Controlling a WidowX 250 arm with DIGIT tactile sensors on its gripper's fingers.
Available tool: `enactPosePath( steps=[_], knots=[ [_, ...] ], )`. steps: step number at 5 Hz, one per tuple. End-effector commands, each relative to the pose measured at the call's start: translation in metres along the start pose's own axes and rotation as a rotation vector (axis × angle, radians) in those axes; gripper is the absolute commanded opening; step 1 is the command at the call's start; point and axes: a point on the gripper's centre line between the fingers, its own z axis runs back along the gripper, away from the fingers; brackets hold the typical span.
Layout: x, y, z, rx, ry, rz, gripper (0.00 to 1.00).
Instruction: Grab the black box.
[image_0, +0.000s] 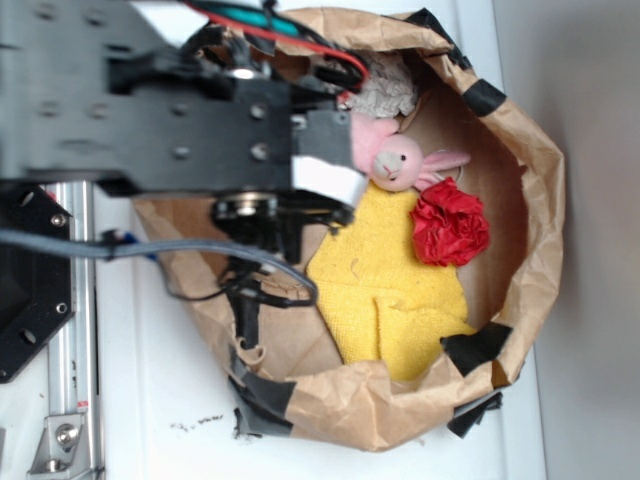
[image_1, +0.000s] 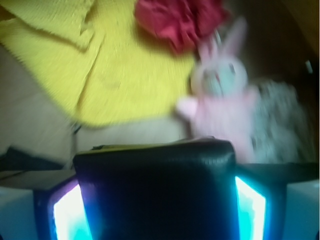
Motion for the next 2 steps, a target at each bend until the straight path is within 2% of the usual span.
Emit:
enactPosePath(
  steps=[1,2],
  knots=[
    [-0.0226,0.0162,0.0369,-0.081,-0.074,0.073,0.00],
    [-0.0220,0.0131,0.0344,-0.097,-0.050,0.081,0.00]
  ],
)
